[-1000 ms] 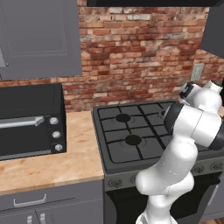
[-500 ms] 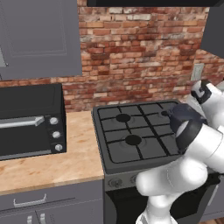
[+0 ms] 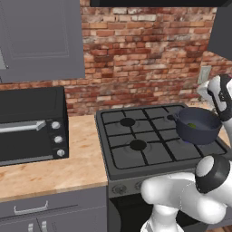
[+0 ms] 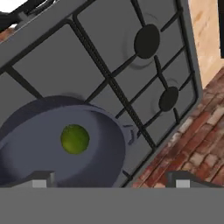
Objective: Turn on the burner for the pot on the stove. Wait thirty seconds for the pot to heat up. Then add the lime to the pot.
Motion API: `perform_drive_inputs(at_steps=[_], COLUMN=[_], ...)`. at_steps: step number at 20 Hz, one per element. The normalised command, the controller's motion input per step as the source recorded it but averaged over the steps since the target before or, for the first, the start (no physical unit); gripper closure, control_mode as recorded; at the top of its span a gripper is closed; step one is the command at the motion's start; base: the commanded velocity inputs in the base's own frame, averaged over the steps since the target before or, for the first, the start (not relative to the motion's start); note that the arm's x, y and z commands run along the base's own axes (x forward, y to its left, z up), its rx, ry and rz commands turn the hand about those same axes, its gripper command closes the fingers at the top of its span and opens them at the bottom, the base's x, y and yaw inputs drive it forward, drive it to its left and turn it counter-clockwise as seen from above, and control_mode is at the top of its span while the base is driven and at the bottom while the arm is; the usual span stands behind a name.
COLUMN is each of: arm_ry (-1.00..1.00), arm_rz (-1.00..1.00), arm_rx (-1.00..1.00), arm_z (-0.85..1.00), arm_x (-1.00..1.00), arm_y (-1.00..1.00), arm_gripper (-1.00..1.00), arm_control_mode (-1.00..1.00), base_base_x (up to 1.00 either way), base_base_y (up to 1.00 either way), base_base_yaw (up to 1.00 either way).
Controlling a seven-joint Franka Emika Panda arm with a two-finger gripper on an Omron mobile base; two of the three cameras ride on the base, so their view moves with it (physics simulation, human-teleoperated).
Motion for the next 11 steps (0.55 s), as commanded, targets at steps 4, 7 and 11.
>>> perform_drive_inputs(at_steps=[4, 7, 11], arm_ry=[0.00, 0.00, 0.00], arm_rz=[0.00, 0.00, 0.00], arm_rx=[-0.07, -0.10, -0.12], arm_z=[0.85, 0.69, 0.87], arm_x=[-0.47, -0.64, -0.88], arm_y=[0.51, 0.09, -0.07], arm_gripper=[-1.00, -1.00, -1.00], arm_control_mode=[-1.00, -1.00, -1.00], base_base_x=[0.00, 0.00, 0.00], base_base_y=[0.00, 0.00, 0.00], base_base_yaw=[0.00, 0.00, 0.00])
